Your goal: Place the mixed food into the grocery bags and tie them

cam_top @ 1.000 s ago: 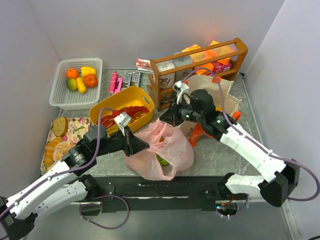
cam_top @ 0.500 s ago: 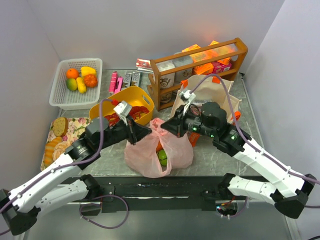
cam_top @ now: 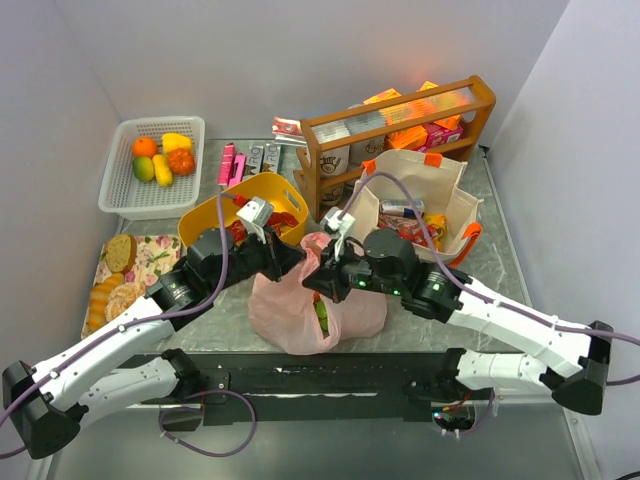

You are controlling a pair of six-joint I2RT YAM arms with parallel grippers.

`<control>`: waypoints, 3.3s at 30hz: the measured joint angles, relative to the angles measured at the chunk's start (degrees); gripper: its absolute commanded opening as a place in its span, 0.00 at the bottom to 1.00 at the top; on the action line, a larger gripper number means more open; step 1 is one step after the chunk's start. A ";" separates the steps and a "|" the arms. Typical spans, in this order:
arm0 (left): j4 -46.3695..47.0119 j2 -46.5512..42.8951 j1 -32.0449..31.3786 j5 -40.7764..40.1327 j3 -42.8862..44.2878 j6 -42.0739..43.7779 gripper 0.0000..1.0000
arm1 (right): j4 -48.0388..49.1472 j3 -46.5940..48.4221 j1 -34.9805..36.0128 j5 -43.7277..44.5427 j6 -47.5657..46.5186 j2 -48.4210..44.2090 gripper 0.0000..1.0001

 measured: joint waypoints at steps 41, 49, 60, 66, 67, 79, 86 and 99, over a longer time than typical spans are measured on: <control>0.46 1.53 0.92 4.20 -2.36 10.12 0.91 | -6.69 -5.86 3.98 21.27 1.33 6.49 0.00; 1.05 6.56 1.22 8.44 -2.40 10.64 0.88 | -6.34 -5.86 3.98 20.90 1.31 6.38 0.00; 1.92 13.42 1.60 12.76 -2.10 11.23 0.44 | -7.13 -5.86 3.98 20.63 1.01 6.29 0.00; 4.79 13.46 1.55 14.58 -2.19 10.12 0.01 | -6.21 -5.86 3.98 18.67 -0.07 4.26 0.41; 5.11 13.46 1.51 14.62 -2.19 9.99 0.01 | -6.25 -5.86 3.98 17.97 -0.37 3.30 0.49; 6.60 6.21 1.51 13.31 -6.78 9.79 0.01 | -12.04 -0.22 3.78 13.73 -7.19 -11.28 0.86; 6.56 4.13 1.46 13.44 -8.04 10.23 0.01 | -11.87 -1.49 2.62 14.62 -15.50 -6.32 0.89; 3.72 1.22 1.46 15.56 -8.13 13.46 0.01 | -5.33 -9.53 2.58 12.39 -32.61 -7.52 0.91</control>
